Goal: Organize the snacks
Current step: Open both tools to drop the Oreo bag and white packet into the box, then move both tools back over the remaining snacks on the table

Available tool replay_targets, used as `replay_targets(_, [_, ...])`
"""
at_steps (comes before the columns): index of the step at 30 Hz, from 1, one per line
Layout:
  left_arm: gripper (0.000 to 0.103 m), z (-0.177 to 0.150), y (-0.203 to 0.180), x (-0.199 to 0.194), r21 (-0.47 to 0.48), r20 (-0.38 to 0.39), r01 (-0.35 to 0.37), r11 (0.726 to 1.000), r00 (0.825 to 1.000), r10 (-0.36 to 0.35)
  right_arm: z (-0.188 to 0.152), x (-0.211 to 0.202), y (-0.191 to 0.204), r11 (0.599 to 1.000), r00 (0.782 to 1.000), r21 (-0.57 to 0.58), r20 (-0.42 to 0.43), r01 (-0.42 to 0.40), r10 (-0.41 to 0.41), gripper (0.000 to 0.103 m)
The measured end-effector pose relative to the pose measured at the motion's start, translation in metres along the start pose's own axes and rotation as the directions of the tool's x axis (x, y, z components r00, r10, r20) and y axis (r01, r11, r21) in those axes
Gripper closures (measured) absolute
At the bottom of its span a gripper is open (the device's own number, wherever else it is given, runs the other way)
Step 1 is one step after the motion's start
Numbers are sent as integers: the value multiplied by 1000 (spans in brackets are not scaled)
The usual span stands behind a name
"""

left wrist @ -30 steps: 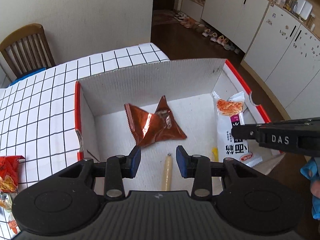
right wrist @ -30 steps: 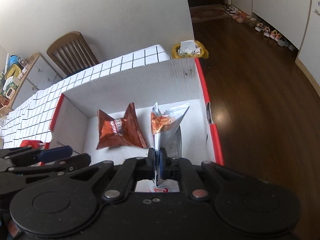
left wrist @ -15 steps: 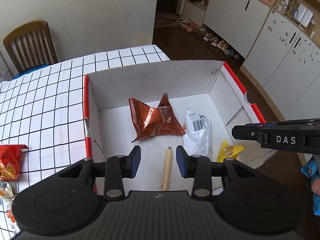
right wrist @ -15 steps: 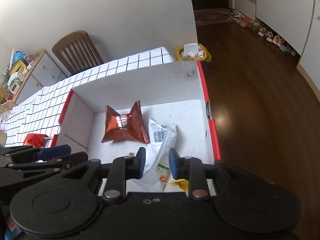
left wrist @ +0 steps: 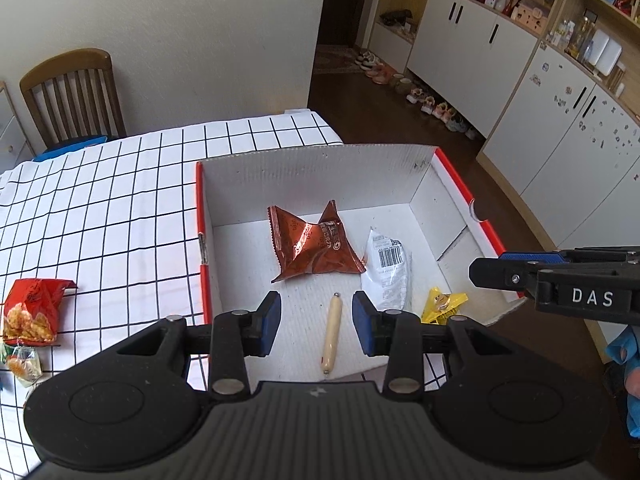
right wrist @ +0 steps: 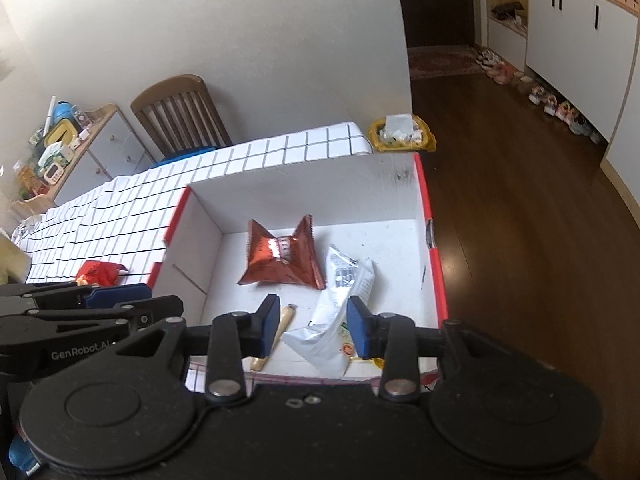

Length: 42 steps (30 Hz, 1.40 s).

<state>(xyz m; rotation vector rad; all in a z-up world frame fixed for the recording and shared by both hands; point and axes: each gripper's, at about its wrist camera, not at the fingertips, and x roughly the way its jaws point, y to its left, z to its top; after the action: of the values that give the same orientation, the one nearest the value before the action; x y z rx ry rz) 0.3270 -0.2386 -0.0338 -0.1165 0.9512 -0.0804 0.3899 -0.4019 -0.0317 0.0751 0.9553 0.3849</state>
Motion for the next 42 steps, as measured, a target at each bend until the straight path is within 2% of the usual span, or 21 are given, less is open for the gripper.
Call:
replay_targets(4, [60,-4,2,-12,-8,19,1,1000,1000,-1,-2,-10,9,1000,1000,-17,24,-8,9,56])
replay_targets(9, [59,-8,7,-27,-24,45,13,1000,999,-12,-4,-21,21,999,999,-34,49,-18,20,48])
replay_targets(11, [56,-10,10,-34,-32,56,17,999,998,-15,-5,-25,27,999,998,-44,62,-23,26,42])
replay_targets(14, [48,-14,14,-45,-31,80,14,999,997,-11,-5,-32,34,998,996,-58,77,-35,39,40])
replay_targets(16, [48,-16,17,-51,-34,91,14,999,996,-11,-6,-35,41,997,995,-67,85,-41,46,39])
replay_targets(23, [46,-26,35,-72,-48,119,30,998,993,-24,-12,-47,65,994,991,-97,124,-43,54,21])
replay_targets(25, [39,-30,41,-78,-43,128,30,999,991,-24,-14,-49,72,994,990,-99,129,-51,64,18])
replay_targets(30, [36,-40,57,-93,-34,148,31,999,989,-26,-21,-50,95,992,988,-116,137,-56,71,10])
replay_targets(32, [32,-45,65,-99,-37,151,36,999,988,-30,-25,-51,107,989,987,-136,141,-54,74,5])
replay_targets(33, [29,-47,70,-102,-37,156,32,999,987,-26,-27,-52,114,988,987,-146,146,-51,73,5])
replay_targets(38, [28,-62,97,-118,-40,181,16,999,984,-8,-37,-51,143,983,984,-175,159,-48,76,3])
replay_targets(42, [28,-74,124,-130,-57,190,6,998,982,5,-46,-46,168,979,983,-184,144,-86,113,2])
